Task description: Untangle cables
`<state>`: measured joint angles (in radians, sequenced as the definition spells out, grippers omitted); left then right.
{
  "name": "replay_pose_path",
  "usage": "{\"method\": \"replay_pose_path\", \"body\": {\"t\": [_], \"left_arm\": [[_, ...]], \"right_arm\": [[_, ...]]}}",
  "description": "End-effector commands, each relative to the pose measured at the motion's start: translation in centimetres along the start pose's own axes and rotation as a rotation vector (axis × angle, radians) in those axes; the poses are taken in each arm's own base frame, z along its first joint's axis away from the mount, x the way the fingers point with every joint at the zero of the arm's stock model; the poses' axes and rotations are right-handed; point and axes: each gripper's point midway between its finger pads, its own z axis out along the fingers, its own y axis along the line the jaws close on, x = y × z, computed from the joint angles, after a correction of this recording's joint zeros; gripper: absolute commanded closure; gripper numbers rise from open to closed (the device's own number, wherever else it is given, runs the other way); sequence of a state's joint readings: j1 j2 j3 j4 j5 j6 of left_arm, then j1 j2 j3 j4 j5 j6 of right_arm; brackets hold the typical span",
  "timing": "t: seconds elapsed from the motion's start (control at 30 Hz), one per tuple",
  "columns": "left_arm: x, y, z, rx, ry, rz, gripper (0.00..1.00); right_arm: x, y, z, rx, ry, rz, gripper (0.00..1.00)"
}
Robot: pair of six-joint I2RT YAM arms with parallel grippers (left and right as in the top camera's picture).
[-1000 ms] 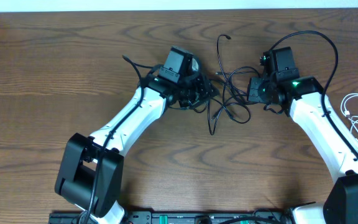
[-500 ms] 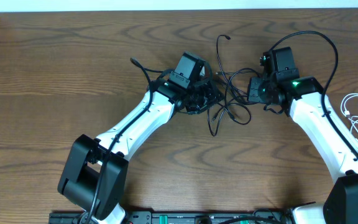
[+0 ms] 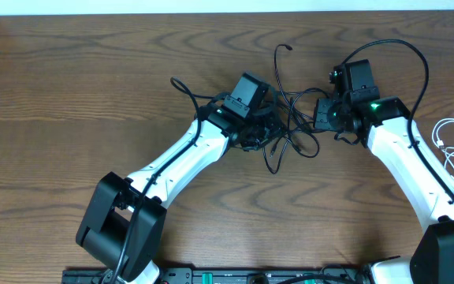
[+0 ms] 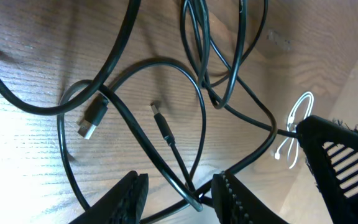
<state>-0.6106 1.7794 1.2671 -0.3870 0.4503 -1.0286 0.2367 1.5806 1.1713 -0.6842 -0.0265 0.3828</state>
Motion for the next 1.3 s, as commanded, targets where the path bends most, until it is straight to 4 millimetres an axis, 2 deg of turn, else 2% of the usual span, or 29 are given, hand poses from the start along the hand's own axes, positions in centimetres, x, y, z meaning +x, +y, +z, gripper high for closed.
{"method": "replay_pose_path", "body": {"t": [0.0, 0.23, 0.47, 0.53, 0.57, 0.63, 0.8, 0.87, 0.97, 1.13, 1.27], "left_arm": [[-0.2, 1.1, 0.7, -0.046, -0.026, -0.029, 0.62], [-0.5, 1.7, 0.9, -0.076, -0.053, -0.053, 0.62], [-0.3, 2.7, 2.3, -0.104, -0.028, -0.111, 0.62], [-0.3, 2.9, 2.5, -0.109, -0.026, -0.113, 0.67], [-0.3, 3.0, 2.6, -0.110, -0.025, -0.113, 0.72], [-0.4, 2.8, 2.6, -0.104, -0.028, -0.110, 0.92], [-1.6, 2.1, 1.6, -0.069, -0.057, -0.047, 0.93], [-2.4, 2.1, 0.5, -0.063, -0.075, -0.006, 0.92], [-4.1, 2.7, -2.4, -0.064, -0.111, 0.044, 0.92], [-6.4, 4.6, -9.5, -0.066, -0.163, 0.126, 0.93], [-8.7, 7.4, -16.0, -0.089, -0.268, 0.176, 0.93]], "right_arm": [[-0.5, 0.3, -0.3, -0.009, -0.012, 0.009, 0.94], [-0.4, 0.4, -0.4, -0.016, -0.010, 0.009, 0.94], [-0.4, 0.4, -0.3, -0.016, -0.010, 0.009, 0.94], [-0.4, 0.4, -0.3, -0.016, -0.009, 0.009, 0.94], [-0.4, 0.4, -0.3, -0.016, -0.009, 0.009, 0.94], [-0.4, 0.4, -0.3, -0.016, -0.009, 0.009, 0.94], [-0.4, 0.2, -0.4, -0.010, -0.011, 0.011, 0.94], [-0.5, -0.5, -0.4, 0.022, -0.016, 0.017, 0.96], [-0.9, -2.7, -0.5, 0.114, -0.035, 0.048, 0.98], [-1.1, -6.9, -1.0, 0.229, -0.034, 0.146, 0.99], [-1.4, -9.5, -1.3, 0.259, -0.036, 0.209, 0.99]]}}
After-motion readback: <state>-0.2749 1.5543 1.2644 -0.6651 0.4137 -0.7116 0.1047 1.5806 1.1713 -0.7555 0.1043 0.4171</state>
